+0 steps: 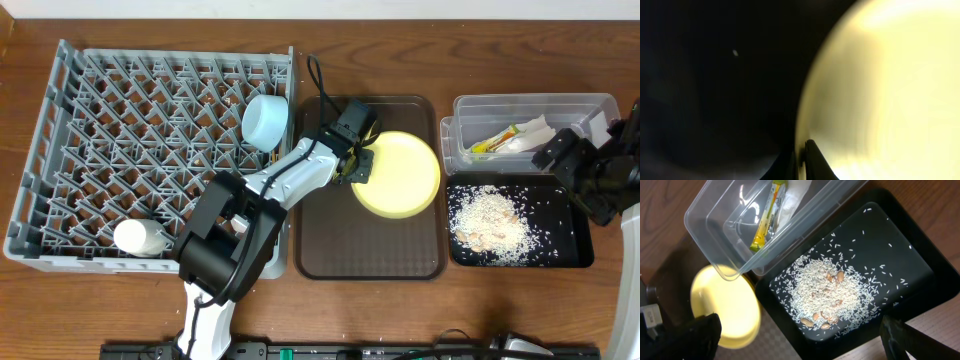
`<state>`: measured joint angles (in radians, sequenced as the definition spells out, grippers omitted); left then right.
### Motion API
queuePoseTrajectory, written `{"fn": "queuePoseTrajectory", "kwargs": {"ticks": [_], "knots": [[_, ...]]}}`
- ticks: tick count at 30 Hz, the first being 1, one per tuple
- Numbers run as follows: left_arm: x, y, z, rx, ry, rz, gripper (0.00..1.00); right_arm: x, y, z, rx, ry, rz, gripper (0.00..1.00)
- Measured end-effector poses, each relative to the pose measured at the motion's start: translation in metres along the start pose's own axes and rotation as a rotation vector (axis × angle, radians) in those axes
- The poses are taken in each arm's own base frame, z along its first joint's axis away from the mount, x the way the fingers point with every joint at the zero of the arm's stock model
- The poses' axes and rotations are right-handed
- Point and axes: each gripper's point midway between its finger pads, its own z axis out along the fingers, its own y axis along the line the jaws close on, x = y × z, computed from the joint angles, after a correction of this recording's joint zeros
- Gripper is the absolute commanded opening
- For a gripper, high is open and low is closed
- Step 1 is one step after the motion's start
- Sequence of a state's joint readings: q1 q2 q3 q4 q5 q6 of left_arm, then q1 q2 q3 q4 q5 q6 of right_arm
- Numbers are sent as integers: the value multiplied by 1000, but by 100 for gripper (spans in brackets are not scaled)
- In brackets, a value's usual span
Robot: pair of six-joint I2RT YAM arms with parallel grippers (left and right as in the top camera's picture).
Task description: Sort waste into correct bins and load items into the dishwasher
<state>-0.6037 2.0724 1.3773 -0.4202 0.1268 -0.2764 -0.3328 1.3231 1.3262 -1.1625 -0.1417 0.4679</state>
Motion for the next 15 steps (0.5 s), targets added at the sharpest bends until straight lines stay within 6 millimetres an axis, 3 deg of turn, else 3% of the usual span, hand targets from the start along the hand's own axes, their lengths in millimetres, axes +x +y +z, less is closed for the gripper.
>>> {"fn": "queuePoseTrajectory", "kwargs": {"ticks": [6, 9, 11, 15], "knots": [[11, 0, -9, 11, 48, -6, 7, 0, 0, 0, 0, 0, 0, 99], [9, 2, -26, 13, 33, -9, 7, 0, 0, 0, 0, 0, 0, 99], [-3, 1, -50, 27, -21, -4, 7, 0, 0, 0, 0, 0, 0, 99], [-32, -9, -120, 74, -189, 16, 8, 0, 0, 0, 0, 0, 0, 99]]}}
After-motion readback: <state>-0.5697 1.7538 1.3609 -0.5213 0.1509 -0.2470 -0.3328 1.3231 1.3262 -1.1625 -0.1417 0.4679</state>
